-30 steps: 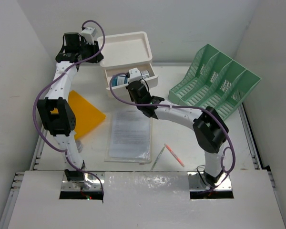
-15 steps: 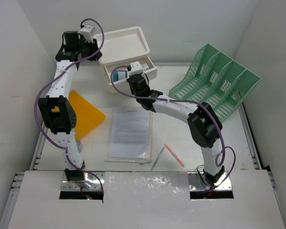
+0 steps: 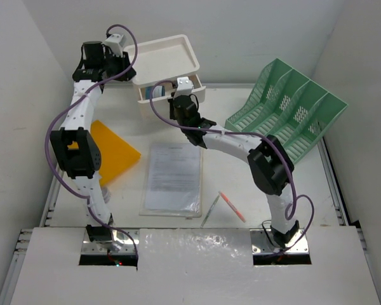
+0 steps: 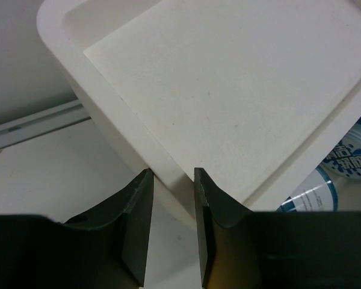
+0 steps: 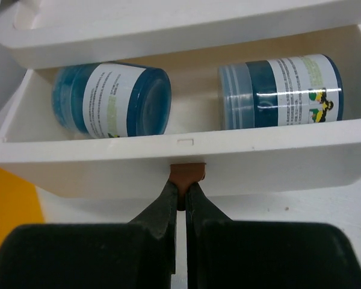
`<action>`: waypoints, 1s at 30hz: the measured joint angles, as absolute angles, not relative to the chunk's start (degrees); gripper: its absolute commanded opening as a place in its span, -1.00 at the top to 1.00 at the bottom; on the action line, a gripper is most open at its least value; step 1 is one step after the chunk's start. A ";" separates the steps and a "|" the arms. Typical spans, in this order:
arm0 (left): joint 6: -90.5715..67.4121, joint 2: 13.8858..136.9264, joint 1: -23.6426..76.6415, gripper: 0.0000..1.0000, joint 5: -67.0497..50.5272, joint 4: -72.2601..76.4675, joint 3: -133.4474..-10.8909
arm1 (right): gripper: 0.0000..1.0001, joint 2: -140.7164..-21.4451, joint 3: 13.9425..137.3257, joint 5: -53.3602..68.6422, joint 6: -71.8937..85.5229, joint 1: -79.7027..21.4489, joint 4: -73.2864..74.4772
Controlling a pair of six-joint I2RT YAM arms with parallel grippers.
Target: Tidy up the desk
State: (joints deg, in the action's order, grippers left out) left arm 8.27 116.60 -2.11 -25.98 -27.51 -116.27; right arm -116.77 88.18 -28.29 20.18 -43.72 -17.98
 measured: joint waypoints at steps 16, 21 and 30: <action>8.21 116.60 -2.31 1.00 -27.42 -28.18 -116.44 | 1.00 -125.71 98.76 -24.14 19.59 -39.48 -19.44; 8.29 116.60 -2.31 1.00 -27.70 -28.95 -116.81 | 1.00 -130.54 104.53 -22.15 19.44 -38.52 -20.64; 8.80 116.60 -2.31 1.00 -27.79 -29.21 -116.97 | 0.83 -132.84 105.16 -22.20 17.93 -38.33 -24.34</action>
